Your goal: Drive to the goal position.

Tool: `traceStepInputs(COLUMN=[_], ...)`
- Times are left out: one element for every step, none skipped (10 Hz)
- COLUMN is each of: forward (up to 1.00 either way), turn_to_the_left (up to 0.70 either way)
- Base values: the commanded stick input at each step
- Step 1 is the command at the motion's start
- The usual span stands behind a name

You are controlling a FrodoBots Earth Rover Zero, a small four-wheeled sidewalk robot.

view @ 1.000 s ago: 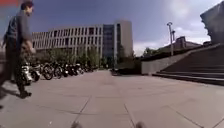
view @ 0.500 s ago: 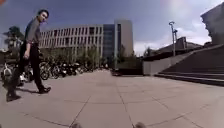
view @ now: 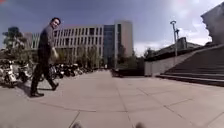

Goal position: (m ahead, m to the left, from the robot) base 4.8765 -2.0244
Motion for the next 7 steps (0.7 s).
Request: traceStepInputs(forward=[0.7,0.7,0.7,0.7,0.7,0.7,0.7], turn_to_the_left=[0.0,0.0,0.0,0.0,0.0,0.0,0.0])
